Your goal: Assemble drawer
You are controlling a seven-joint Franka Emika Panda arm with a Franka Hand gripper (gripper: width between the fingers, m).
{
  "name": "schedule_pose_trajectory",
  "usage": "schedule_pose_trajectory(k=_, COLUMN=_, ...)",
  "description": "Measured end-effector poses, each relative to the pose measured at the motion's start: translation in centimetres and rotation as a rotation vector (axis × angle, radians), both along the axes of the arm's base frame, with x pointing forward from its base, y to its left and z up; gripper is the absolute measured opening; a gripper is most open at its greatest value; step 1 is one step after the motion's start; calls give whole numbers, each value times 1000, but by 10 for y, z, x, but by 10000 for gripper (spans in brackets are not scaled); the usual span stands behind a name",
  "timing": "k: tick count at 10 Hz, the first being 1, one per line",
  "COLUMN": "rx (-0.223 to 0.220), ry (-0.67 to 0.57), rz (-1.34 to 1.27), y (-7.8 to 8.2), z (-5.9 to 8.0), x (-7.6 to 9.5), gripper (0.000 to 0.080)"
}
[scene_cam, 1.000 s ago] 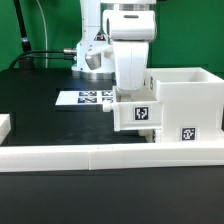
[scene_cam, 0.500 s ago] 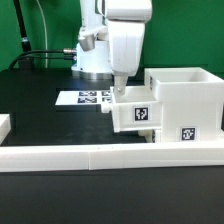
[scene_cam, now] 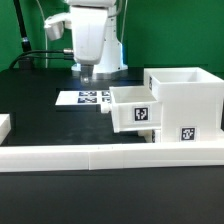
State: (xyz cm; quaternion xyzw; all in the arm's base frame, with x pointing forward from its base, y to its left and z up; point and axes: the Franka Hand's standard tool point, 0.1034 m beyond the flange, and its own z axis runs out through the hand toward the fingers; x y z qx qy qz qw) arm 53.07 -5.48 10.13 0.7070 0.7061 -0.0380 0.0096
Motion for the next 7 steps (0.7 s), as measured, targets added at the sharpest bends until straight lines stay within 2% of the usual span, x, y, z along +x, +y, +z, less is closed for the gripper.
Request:
schedule_pose_trajectory(k=2, rx=21, ry=13, rz=34, y=-5, z=1, x=1, gripper=648)
schedule_pose_trajectory(k=3, rx=73, ry=16, rz=46, y=-11, z=4, x=17, gripper=648)
schedule_pose_trajectory(k=5, rx=158, ry=39, rz=62, y=-13, z=-18, x=20, gripper=648)
schedule_pose_trajectory(k=6, rx=192, ry=44, rz=59, y=-14, z=-22, x=25, gripper=648)
schedule_pose_trajectory(k=7, rx=251, ry=55, rz=44, y=-15, z=-29, x=27, gripper=648)
